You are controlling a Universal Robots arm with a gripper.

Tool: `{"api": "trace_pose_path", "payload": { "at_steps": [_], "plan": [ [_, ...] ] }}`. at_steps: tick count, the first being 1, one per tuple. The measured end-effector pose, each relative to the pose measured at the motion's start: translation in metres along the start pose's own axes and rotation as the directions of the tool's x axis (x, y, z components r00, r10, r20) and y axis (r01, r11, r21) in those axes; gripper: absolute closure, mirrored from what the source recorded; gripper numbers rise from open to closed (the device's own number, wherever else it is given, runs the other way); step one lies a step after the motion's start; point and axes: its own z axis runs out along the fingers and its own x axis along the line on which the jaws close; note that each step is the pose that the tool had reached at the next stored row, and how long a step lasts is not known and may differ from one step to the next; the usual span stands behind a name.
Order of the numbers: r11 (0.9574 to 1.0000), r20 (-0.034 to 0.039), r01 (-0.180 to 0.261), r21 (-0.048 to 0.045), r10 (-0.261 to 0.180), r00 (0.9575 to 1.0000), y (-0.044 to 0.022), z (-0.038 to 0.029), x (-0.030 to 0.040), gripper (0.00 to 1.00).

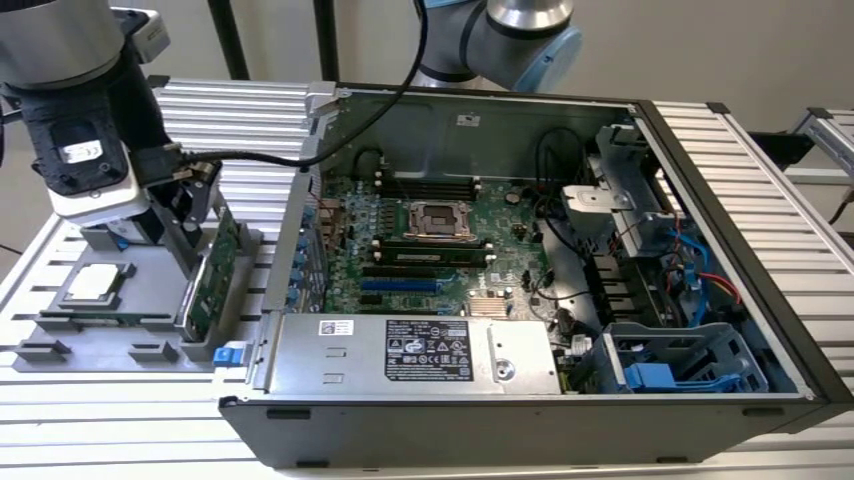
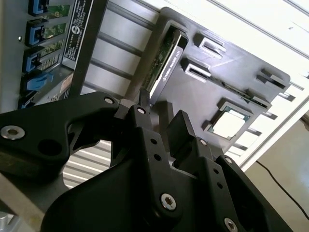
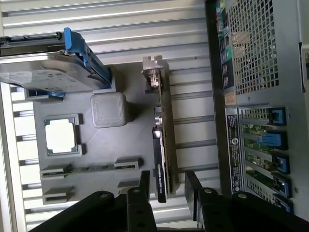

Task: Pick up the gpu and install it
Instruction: 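Pick up the gpu and move the gpu toward the slot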

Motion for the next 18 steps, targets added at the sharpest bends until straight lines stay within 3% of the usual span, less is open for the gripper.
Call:
{"api": "trace_pose_path", "payload": {
  "at_steps": [18],
  "plan": [
    [1.0, 0.0, 0.0, 0.0, 0.0, 1.0, -0.0003, 0.006, 0.0001, 0.0]
  ]
}}
